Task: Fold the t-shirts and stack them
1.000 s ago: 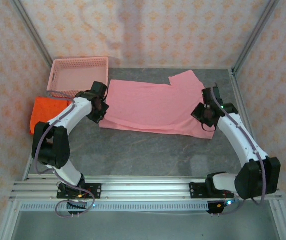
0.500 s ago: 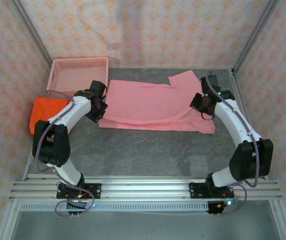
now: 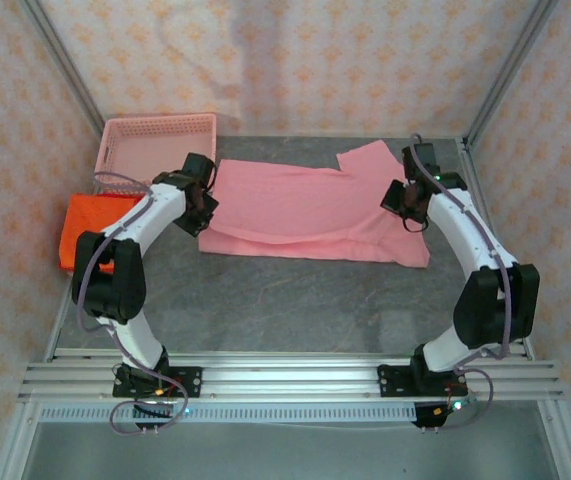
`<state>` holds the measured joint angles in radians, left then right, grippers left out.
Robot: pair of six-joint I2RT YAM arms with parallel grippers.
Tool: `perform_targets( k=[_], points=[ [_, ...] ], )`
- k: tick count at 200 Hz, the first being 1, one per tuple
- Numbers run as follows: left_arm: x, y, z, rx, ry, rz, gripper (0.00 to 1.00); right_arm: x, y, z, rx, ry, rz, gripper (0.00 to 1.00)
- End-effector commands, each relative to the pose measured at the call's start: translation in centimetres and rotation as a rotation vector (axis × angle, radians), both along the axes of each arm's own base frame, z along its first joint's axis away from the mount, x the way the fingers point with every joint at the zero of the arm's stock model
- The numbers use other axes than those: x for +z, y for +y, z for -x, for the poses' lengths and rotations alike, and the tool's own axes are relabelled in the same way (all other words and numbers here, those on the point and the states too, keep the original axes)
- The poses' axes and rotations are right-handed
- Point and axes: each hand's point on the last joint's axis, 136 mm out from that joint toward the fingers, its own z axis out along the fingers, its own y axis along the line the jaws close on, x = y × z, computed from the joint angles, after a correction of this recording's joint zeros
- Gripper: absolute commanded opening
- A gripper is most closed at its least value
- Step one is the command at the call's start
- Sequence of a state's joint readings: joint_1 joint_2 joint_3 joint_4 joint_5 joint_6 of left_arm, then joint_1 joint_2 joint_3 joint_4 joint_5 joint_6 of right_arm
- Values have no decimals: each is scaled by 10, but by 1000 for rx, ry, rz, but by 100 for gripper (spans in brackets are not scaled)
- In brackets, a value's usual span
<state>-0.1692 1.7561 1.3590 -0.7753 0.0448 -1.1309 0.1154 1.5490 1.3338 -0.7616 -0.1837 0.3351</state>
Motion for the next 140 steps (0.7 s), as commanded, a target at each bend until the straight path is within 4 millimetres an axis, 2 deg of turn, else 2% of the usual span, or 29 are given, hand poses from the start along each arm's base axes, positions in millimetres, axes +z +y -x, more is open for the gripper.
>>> perform_targets(
  k=[1, 47, 140],
  points=[
    [2, 7, -1, -2, 24, -28, 0, 13, -8, -15, -8, -47, 29, 0],
    [-2, 6, -11, -5, 36, -15, 0, 16, -8, -30, -7, -60, 28, 0],
    [-8, 1, -26, -18, 51, -8, 0, 9, -6, -52, 22, -45, 32, 0]
  ],
)
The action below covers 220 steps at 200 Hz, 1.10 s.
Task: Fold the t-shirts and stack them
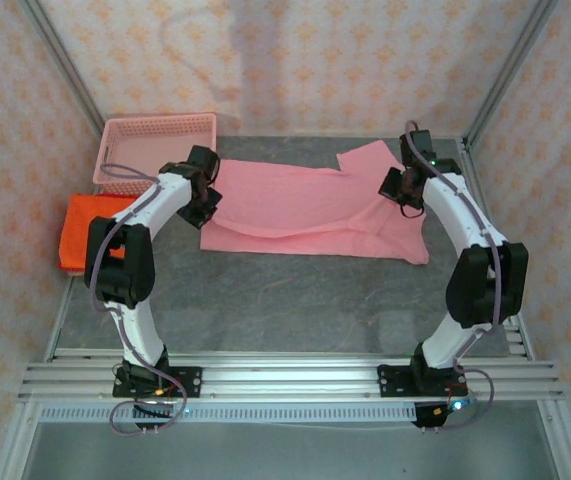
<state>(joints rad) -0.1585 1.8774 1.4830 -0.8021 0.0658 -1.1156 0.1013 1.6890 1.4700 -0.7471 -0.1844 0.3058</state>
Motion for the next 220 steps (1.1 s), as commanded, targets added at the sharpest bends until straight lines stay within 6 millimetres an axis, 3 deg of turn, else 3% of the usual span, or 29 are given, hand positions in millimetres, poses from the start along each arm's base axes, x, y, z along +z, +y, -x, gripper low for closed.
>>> perform_targets(
  k=[1, 100, 108, 113, 220],
  points=[
    [2, 5, -1, -8, 22, -19, 0, 10, -5, -13, 9, -32, 19, 0],
    [4, 3, -4, -11, 17, -11, 0, 3, -6, -38, 44, -2, 41, 0],
    [5, 3, -5, -11, 15, -11, 0, 2, -6, -38, 43, 3, 43, 0],
    [-6, 3, -4, -11, 41, -15, 0, 0, -6, -39, 41, 5, 42, 0],
    [-13, -1, -14, -19, 53, 3, 0, -19, -10, -37, 35, 45, 34, 0]
  ],
)
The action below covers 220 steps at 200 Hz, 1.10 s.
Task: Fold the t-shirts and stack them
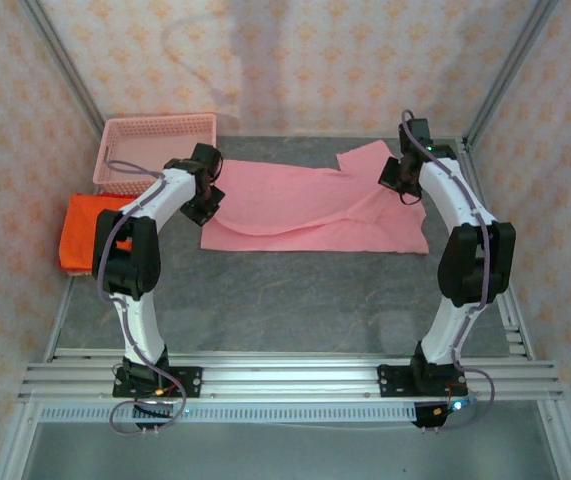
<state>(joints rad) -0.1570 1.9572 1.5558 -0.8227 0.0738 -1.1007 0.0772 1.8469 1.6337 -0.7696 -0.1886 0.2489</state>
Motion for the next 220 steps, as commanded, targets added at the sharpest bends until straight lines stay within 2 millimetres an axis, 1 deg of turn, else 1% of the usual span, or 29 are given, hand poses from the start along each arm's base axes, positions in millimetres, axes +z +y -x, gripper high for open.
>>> perform_targets(
  k=[1, 27, 64, 78, 81, 100, 113, 121, 148, 171, 179, 202, 213, 215, 220],
  points=[
    [-2, 2, -2, -3, 23, 4, 0, -10, -3, 1, 8, 30, 8, 0],
    [-6, -1, -2, -6, 32, 16, 0, -6, 2, 5, 15, 25, -23, 0],
    [-5, 1, 1, -9, 34, 11, 0, 6, 7, 19, 17, -11, -66, 0],
    [-7, 0, 0, -10, 37, 13, 0, 5, 7, 22, 14, -13, -63, 0],
    [-7, 0, -1, -11, 36, 15, 1, 5, 6, 23, 13, -13, -61, 0],
    [-10, -5, -6, -19, 28, 39, 15, -3, 3, 24, 6, 7, -46, 0],
    [-11, -7, -8, -21, 25, 47, 22, -6, 4, 22, 5, 13, -47, 0],
    [-11, -7, -10, -26, 22, 49, 28, -7, 4, 20, 3, 11, -48, 0],
    [-8, -9, -13, -44, 9, 54, 58, -9, 4, 14, 1, 12, -51, 0],
    [2, -9, -16, -61, -40, 55, 92, -11, 4, 9, -1, 13, -48, 0],
    [8, -9, -17, -69, -59, 50, 100, -11, 4, 7, -3, 12, -44, 0],
    [18, -6, -16, -96, -98, 28, 99, -13, 3, 1, -7, 14, -40, 0],
    [14, -6, -13, -104, -91, 19, 99, -14, 4, -2, -10, 14, -44, 4],
    [25, -6, -13, -106, -115, 20, 99, -14, 4, -3, -11, 13, -45, 5],
    [26, -6, -12, -109, -124, 21, 100, -15, 4, -4, -12, 12, -46, 7]
  ],
)
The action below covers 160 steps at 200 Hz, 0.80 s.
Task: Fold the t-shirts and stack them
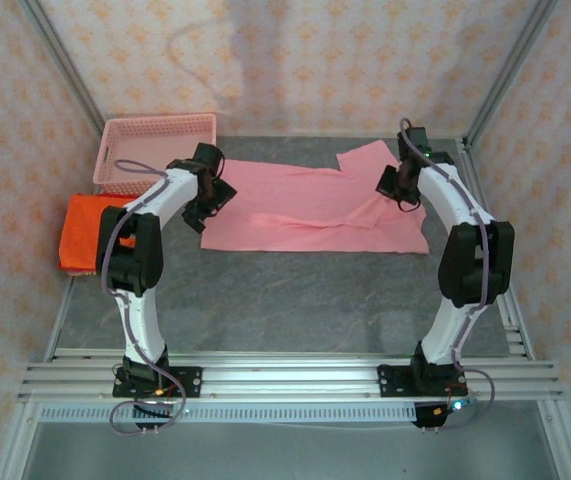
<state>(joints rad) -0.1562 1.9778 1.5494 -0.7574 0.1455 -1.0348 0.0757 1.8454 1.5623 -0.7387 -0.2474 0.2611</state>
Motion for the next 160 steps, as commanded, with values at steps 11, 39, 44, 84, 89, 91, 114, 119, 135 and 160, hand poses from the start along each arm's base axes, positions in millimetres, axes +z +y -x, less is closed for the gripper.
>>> perform_targets(
  k=[11, 39, 44, 84, 89, 91, 114, 119, 135, 160],
  points=[
    [33, 8, 2, -27, -107, -30, 99, 4, -6, -16, -36, -28, 10, 18],
    [22, -1, 6, -62, -101, -4, 99, 4, -8, -20, -58, -51, 17, 71],
    [19, -3, 6, -72, -99, 2, 100, 7, -9, -20, -61, -63, 17, 75],
    [-3, -32, 1, -168, -65, 41, 93, 20, -14, -9, -73, -135, 31, 86],
    [-6, -35, -1, -178, -61, 41, 89, 18, -15, -6, -77, -134, 38, 86],
    [-6, -36, -1, -183, -60, 41, 87, 17, -16, -4, -81, -133, 40, 86],
    [-19, -43, -5, -206, -24, 30, 69, -11, -23, 13, -106, -63, 68, 76],
    [-23, -43, -6, -204, -17, 27, 65, -19, -23, 17, -109, -38, 66, 73],
    [-34, -41, -7, -200, 2, 13, 52, -42, -20, 26, -117, 24, 44, 60],
    [-50, -40, -4, -205, 36, 3, 41, -73, -14, 34, -126, 94, 7, 46]
  ],
)
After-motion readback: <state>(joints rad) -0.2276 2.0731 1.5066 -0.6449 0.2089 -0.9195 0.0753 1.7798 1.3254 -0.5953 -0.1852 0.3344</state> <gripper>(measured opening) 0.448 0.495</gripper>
